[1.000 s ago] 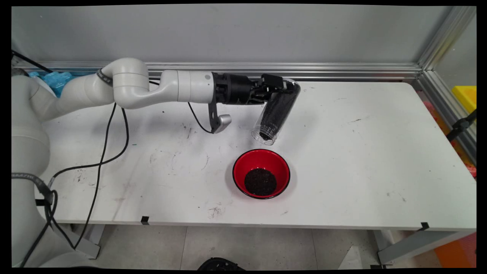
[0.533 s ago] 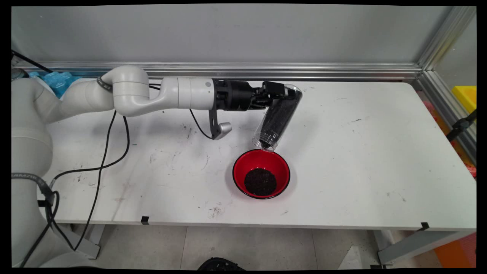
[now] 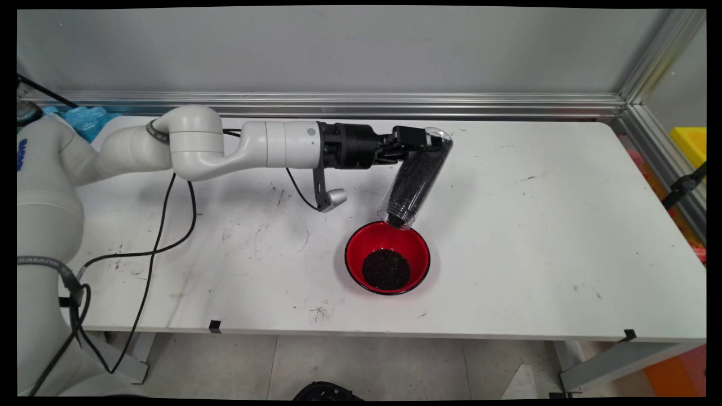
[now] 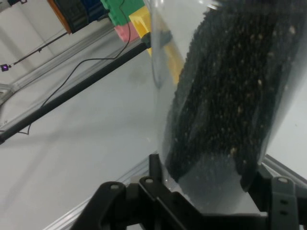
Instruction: Pour the black seasoning powder in the red bowl
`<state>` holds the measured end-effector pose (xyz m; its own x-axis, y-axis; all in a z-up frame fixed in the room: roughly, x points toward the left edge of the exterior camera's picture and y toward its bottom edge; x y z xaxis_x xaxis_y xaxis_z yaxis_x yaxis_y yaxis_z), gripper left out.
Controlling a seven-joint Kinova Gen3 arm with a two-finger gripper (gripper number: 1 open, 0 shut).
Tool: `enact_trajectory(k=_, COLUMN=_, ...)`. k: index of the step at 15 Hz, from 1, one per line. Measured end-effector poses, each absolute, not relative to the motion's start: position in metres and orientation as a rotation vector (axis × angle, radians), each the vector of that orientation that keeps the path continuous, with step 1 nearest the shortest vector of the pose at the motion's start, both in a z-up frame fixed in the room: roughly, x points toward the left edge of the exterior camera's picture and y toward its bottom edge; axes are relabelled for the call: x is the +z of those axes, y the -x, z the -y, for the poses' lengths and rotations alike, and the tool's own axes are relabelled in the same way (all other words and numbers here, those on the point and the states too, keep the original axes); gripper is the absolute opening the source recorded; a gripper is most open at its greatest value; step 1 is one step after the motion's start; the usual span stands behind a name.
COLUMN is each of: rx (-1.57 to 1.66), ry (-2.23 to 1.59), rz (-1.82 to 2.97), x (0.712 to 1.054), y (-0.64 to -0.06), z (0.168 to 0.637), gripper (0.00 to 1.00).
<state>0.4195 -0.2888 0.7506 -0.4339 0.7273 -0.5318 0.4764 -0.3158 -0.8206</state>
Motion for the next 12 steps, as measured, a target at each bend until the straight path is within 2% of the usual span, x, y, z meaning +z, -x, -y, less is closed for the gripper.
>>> enact_trajectory(k=12, rx=1.872, ry=1.61, rz=1.634, x=0.746, y=-0.414, z=0.277, gripper=0.0)
